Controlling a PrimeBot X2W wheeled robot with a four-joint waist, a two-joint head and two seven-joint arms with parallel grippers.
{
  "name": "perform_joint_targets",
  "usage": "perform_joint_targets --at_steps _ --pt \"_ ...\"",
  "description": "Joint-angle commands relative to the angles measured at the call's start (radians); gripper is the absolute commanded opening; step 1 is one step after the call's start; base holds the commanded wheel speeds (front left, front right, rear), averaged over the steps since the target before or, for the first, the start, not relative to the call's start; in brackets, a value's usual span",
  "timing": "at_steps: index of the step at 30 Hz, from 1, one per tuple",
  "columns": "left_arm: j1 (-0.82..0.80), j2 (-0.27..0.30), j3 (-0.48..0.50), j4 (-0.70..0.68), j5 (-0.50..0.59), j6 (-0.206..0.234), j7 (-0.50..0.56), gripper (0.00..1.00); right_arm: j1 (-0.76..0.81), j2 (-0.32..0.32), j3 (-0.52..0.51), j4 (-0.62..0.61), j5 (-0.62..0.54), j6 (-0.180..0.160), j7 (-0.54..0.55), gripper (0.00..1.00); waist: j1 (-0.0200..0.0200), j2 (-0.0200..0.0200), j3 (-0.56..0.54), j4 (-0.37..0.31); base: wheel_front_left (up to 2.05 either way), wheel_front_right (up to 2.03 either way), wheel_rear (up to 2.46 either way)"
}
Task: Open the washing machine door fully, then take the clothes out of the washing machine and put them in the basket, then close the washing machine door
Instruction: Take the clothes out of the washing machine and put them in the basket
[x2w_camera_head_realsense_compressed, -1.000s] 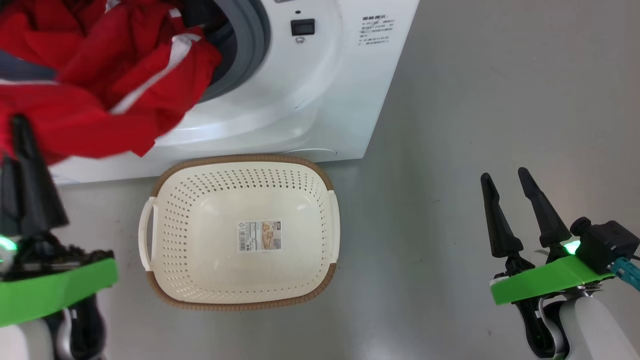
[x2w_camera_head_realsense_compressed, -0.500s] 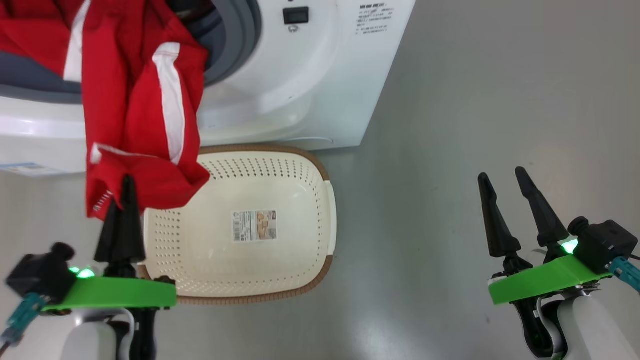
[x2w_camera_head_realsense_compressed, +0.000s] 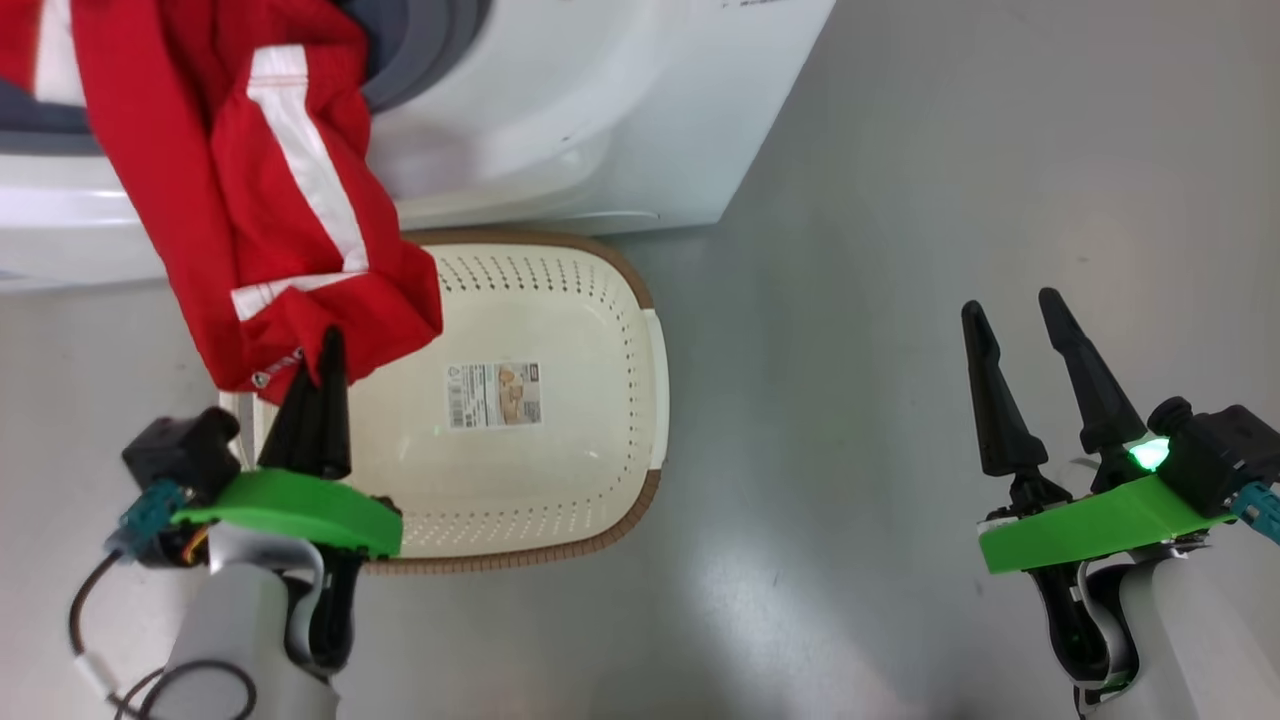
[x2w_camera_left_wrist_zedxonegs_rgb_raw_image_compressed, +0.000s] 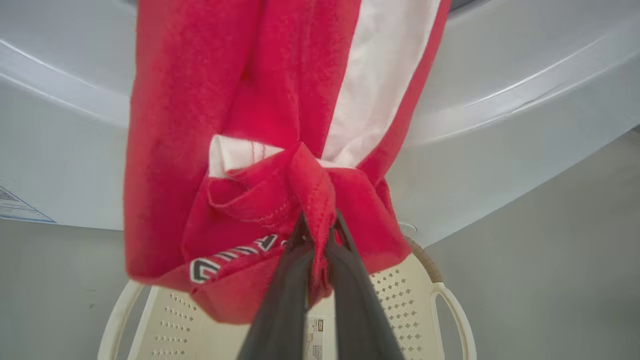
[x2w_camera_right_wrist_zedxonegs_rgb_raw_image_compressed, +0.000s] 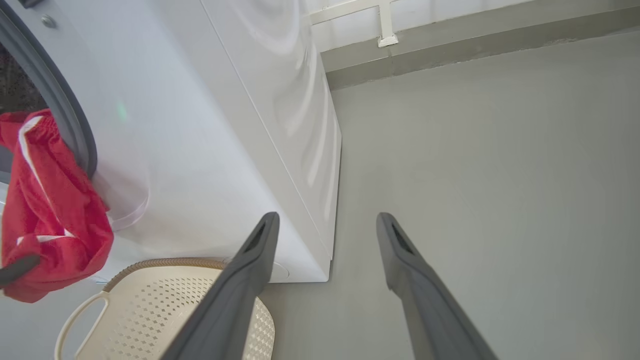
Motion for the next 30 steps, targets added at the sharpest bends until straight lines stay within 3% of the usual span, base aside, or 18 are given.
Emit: perform_joint_targets --at_steps 1,3,11,13,14,17,18,30 --pt "-0.013 0.026 0.019 0.010 0.013 0.001 -0.005 0.00 0.000 -0.002 0.019 -0.025 -0.008 0.005 -0.006 1.00 0.0000 0.0000 0.021 0.001 0.00 0.00 0.00" --pt "-0.035 0.026 0.012 0.048 0.017 0.001 -0.005 0.00 -0.002 -0.003 0.018 -0.026 -0.009 0.005 -0.006 1.00 0.0000 0.0000 0.028 0.003 0.00 0.00 0.00" --pt "-0.108 0.026 0.006 0.174 0.002 0.001 -0.005 0.46 -0.012 -0.008 0.018 -0.028 -0.014 0.005 -0.006 1.00 0.0000 0.0000 0.045 0.009 0.00 0.00 0.00" --pt "-0.114 0.026 0.006 0.184 0.001 0.001 -0.005 0.50 -0.013 -0.008 0.018 -0.028 -0.014 0.005 -0.006 1.00 0.0000 0.0000 0.046 0.009 0.00 0.00 0.00" --pt "-0.118 0.026 0.006 0.190 0.000 0.001 -0.005 0.65 -0.014 -0.008 0.019 -0.027 -0.015 0.005 -0.006 1.00 0.0000 0.0000 0.046 0.009 0.00 0.00 0.00" --pt "-0.126 0.026 0.006 0.197 -0.003 0.001 -0.005 0.95 -0.015 -0.008 0.019 -0.026 -0.015 0.005 -0.006 1.00 0.0000 0.0000 0.043 0.010 0.00 0.00 0.00" --pt "-0.126 0.026 0.005 0.197 -0.004 0.001 -0.005 1.00 -0.015 -0.009 0.019 -0.025 -0.015 0.005 -0.006 1.00 0.0000 0.0000 0.042 0.011 0.00 0.00 0.00" --pt "-0.108 0.026 0.017 0.144 -0.007 0.001 -0.005 1.00 -0.013 -0.009 0.021 -0.018 -0.014 0.005 -0.006 1.00 0.0000 0.0000 0.013 0.021 0.00 0.00 0.00"
